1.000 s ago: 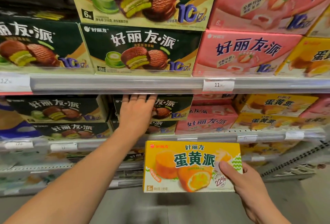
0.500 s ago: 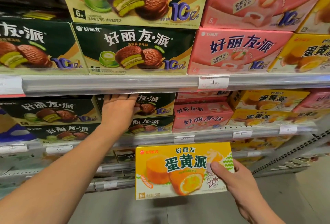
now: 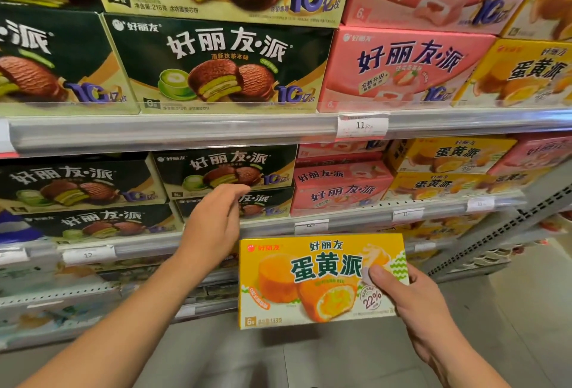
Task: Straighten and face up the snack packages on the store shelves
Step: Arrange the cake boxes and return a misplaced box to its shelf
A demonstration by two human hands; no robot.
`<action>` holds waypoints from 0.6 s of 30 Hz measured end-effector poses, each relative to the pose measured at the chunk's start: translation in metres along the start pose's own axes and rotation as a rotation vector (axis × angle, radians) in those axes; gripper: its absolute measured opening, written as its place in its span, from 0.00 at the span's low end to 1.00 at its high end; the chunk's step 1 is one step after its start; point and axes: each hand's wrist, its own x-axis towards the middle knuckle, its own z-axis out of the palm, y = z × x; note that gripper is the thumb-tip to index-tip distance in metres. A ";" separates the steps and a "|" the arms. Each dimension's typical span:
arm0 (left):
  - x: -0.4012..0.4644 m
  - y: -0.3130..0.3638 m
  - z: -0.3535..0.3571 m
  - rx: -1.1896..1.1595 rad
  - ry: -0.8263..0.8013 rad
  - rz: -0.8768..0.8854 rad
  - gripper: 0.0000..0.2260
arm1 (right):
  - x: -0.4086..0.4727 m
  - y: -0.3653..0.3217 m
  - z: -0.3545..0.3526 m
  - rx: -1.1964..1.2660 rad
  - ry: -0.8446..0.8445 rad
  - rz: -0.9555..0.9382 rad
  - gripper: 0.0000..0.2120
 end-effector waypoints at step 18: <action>0.001 0.229 0.201 -0.835 -0.634 -0.522 0.25 | -0.016 0.006 -0.252 0.295 0.312 -0.009 0.25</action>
